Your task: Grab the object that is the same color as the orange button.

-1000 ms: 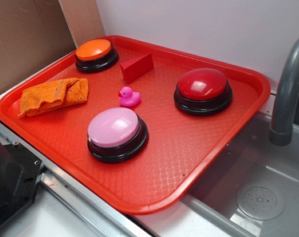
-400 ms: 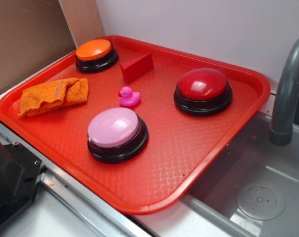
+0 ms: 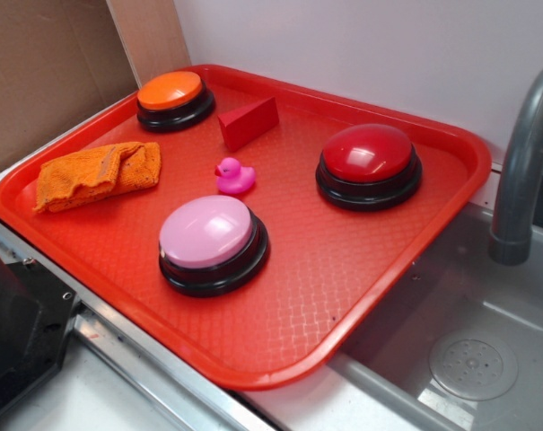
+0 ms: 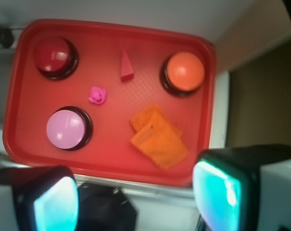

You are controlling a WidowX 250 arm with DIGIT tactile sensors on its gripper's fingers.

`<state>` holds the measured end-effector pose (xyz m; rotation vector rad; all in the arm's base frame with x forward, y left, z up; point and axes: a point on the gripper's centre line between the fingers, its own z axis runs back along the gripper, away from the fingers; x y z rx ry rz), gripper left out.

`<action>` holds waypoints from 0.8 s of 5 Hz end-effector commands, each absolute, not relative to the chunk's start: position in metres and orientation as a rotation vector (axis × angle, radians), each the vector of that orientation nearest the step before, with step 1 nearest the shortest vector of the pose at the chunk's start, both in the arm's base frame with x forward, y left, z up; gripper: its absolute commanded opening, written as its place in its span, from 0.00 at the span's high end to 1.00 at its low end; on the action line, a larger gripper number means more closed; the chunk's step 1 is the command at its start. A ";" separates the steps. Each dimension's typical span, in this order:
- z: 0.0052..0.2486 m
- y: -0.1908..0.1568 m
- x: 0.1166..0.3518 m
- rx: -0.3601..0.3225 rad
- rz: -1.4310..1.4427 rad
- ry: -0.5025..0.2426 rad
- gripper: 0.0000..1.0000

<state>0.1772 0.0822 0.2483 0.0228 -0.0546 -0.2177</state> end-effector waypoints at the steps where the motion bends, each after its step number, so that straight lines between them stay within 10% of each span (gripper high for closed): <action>1: 0.195 0.108 0.217 0.071 -0.456 0.055 0.00; 4: 0.102 0.107 0.201 0.056 -0.453 0.299 0.00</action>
